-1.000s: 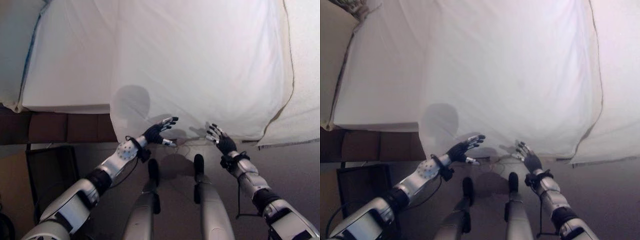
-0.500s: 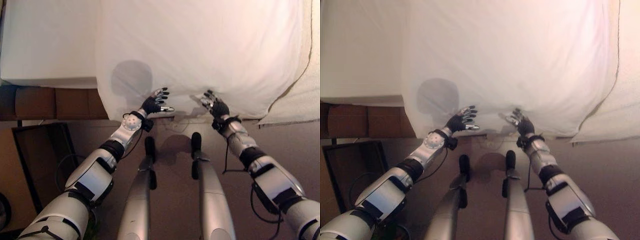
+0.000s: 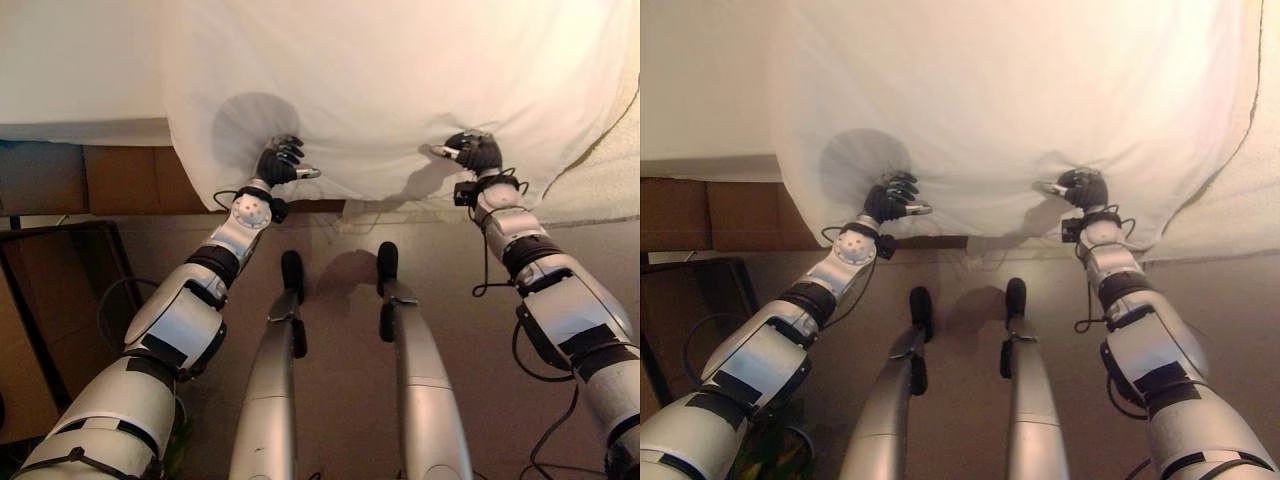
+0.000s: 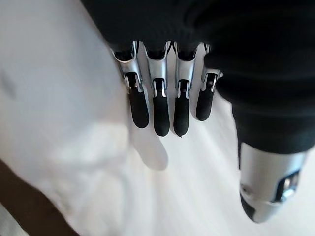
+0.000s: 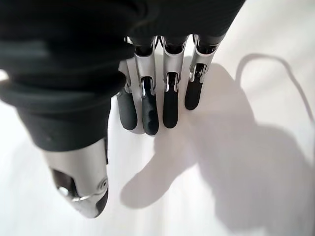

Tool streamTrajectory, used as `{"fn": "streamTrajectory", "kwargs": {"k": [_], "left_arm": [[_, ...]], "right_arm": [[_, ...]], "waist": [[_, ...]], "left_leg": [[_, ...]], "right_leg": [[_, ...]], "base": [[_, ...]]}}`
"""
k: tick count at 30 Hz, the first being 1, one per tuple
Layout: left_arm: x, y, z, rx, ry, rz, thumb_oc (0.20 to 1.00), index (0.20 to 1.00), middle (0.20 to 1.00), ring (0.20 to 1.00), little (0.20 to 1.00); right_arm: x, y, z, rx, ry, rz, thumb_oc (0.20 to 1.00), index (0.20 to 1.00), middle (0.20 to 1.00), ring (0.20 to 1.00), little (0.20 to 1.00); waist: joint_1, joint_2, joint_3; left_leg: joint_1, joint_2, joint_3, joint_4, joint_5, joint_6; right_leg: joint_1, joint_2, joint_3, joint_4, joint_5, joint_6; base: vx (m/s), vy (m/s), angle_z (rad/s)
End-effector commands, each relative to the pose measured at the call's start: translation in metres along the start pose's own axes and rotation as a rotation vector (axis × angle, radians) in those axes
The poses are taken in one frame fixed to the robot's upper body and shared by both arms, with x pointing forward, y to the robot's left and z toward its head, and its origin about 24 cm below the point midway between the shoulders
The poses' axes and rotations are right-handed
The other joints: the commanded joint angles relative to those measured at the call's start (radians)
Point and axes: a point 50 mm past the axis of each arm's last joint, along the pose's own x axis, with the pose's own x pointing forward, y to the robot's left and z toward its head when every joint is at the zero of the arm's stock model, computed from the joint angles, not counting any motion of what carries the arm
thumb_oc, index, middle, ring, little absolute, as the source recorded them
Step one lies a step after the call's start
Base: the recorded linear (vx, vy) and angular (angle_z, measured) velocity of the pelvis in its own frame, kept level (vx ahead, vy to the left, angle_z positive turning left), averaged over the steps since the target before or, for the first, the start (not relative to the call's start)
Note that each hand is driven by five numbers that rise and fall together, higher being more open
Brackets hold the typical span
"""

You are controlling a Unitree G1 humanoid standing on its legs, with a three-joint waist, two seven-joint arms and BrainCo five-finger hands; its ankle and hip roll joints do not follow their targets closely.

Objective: Make the bed

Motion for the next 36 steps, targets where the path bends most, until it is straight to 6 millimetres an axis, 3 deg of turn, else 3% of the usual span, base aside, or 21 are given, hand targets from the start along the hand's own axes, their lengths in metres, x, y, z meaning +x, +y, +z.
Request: {"fn": "streamTrajectory", "kwargs": {"k": [1, 4, 6, 7, 10, 11, 15, 20, 25, 29, 30, 31, 35, 36], "left_arm": [[-0.001, 0.063, -0.017, 0.032, 0.079, 0.244, 1.0, 1.0, 1.0, 1.0, 1.0], [-0.014, 0.074, -0.04, -0.039, 0.148, 0.334, 1.0, 1.0, 1.0, 1.0, 1.0], [-0.032, 0.086, -0.068, -0.002, 0.236, 0.372, 1.0, 1.0, 1.0, 1.0, 1.0], [-0.033, 0.086, -0.069, -0.001, 0.237, 0.371, 1.0, 1.0, 1.0, 1.0, 1.0], [-0.066, 0.081, -0.111, 0.018, 0.371, 0.346, 1.0, 1.0, 1.0, 1.0, 1.0], [-0.066, 0.081, -0.111, 0.019, 0.372, 0.345, 1.0, 1.0, 1.0, 1.0, 1.0], [-0.112, 0.046, -0.156, -0.066, 0.548, 0.286, 1.0, 1.0, 1.0, 1.0, 1.0], [-0.176, -0.011, -0.195, -0.122, 0.758, 0.101, 1.0, 1.0, 1.0, 1.0, 1.0], [-0.233, -0.06, -0.21, -0.191, 0.914, -0.068, 1.0, 1.0, 1.0, 1.0, 1.0], [-0.268, -0.096, -0.209, -0.215, 0.991, -0.216, 1.0, 1.0, 1.0, 1.0, 1.0], [-0.28, -0.113, -0.205, -0.209, 0.996, -0.304, 1.0, 1.0, 1.0, 1.0, 1.0], [-0.28, -0.113, -0.205, -0.209, 0.996, -0.305, 1.0, 1.0, 1.0, 1.0, 1.0], [-0.308, -0.137, -0.199, -0.169, 0.999, -0.505, 1.0, 1.0, 1.0, 1.0, 1.0], [-0.308, -0.137, -0.199, -0.169, 0.999, -0.505, 1.0, 1.0, 1.0, 1.0, 1.0]], "right_arm": [[0.007, -0.051, 0.013, -0.11, -0.036, -0.171, 1.0, 1.0, 1.0, 1.0, 1.0], [0.002, -0.067, -0.003, -0.115, 0.017, -0.233, 1.0, 1.0, 1.0, 1.0, 1.0], [-0.006, -0.084, -0.023, -0.122, 0.077, -0.291, 1.0, 1.0, 1.0, 1.0, 1.0], [-0.007, -0.084, -0.024, -0.122, 0.079, -0.29, 1.0, 1.0, 1.0, 1.0, 1.0], [-0.023, -0.096, -0.058, -0.114, 0.164, -0.308, 1.0, 1.0, 1.0, 1.0, 1.0], [-0.024, -0.096, -0.059, -0.114, 0.165, -0.308, 1.0, 1.0, 1.0, 1.0, 1.0], [-0.058, -0.079, -0.118, -0.098, 0.318, -0.249, 1.0, 1.0, 1.0, 1.0, 1.0], [-0.121, -0.042, -0.191, -0.144, 0.54, -0.077, 1.0, 1.0, 1.0, 1.0, 1.0], [-0.191, -0.012, -0.241, -0.172, 0.747, 0.089, 1.0, 1.0, 1.0, 1.0, 1.0], [-0.246, 0.003, -0.267, -0.175, 0.901, 0.182, 1.0, 1.0, 1.0, 1.0, 1.0], [-0.271, 0.007, -0.276, -0.165, 0.968, 0.216, 1.0, 1.0, 1.0, 1.0, 1.0], [-0.271, 0.007, -0.276, -0.165, 0.969, 0.216, 1.0, 1.0, 1.0, 1.0, 1.0], [-0.315, 0.022, -0.286, -0.163, 1.074, 0.346, 1.0, 1.0, 1.0, 1.0, 1.0], [-0.315, 0.022, -0.286, -0.164, 1.074, 0.346, 1.0, 1.0, 1.0, 1.0, 1.0]], "waist": [[0.011, -0.011, -0.011], [0.013, -0.018, -0.011], [0.017, -0.019, -0.011], [0.017, -0.019, -0.011], [0.023, -0.021, -0.027], [0.023, -0.021, -0.025], [0.032, -0.026, -0.075], [0.049, -0.031, -0.158], [0.056, -0.028, -0.242], [0.056, -0.022, -0.306], [0.055, -0.02, -0.331], [0.055, -0.02, -0.331], [0.053, -0.016, -0.395], [0.053, -0.016, -0.394]], "left_leg": [[0.034, 0.001, -0.005, 0.051, -0.072, -0.029], [0.072, 0.002, -0.006, 0.016, -0.06, -0.034], [0.121, 0.0, -0.007, -0.02, -0.049, -0.035], [0.125, 0.0, -0.008, -0.024, -0.048, -0.035], [0.216, -0.005, -0.009, -0.105, -0.022, -0.037], [0.221, -0.005, -0.009, -0.109, -0.02, -0.037], [0.336, -0.003, -0.013, -0.205, 0.004, -0.033], [0.483, 0.0, -0.017, -0.294, 0.018, -0.023], [0.601, 0.007, -0.021, -0.347, 0.02, -0.016], [0.671, 0.011, -0.026, -0.344, 0.001, -0.01], [0.708, 0.014, -0.032, -0.338, -0.014, -0.006], [0.709, 0.014, -0.032, -0.338, -0.014, -0.006], [0.78, 0.017, -0.037, -0.335, -0.046, 0.006], [0.781, 0.017, -0.037, -0.336, -0.046, 0.006]], "right_leg": [[0.106, -0.031, 0.002, -0.106, 0.035, 0.09], [0.143, -0.029, -0.008, -0.135, 0.043, 0.091], [0.197, -0.027, -0.019, -0.178, 0.055, 0.091], [0.202, -0.027, -0.02, -0.181, 0.056, 0.091], [0.293, -0.025, -0.031, -0.256, 0.079, 0.098], [0.298, -0.025, -0.031, -0.259, 0.08, 0.098], [0.419, -0.027, -0.047, -0.35, 0.105, 0.104], [0.567, -0.025, -0.055, -0.441, 0.127, 0.109], [0.679, -0.022, -0.054, -0.49, 0.126, 0.11], [0.755, -0.023, -0.064, -0.493, 0.105, 0.108], [0.794, -0.021, -0.069, -0.486, 0.088, 0.105], [0.796, -0.021, -0.07, -0.487, 0.088, 0.105], [0.869, -0.021, -0.08, -0.485, 0.057, 0.104], [0.87, -0.021, -0.08, -0.485, 0.057, 0.104]], "base": [[0.02, -0.011, 0.04], [0.02, -0.011, 0.02], [0.03, -0.014, 0.04], [0.03, -0.012, 0.05], [0.05, -0.02, 0.01], [0.06, -0.026, -0.02], [0.08, -0.04, -0.03], [0.11, -0.045, 0.0], [0.1, -0.022, -0.03], [0.08, 0.002, 0.02], [0.09, 0.007, 0.04], [0.09, 0.01, 0.1], [0.09, 0.025, 0.05], [0.09, 0.021, -0.01]]}}
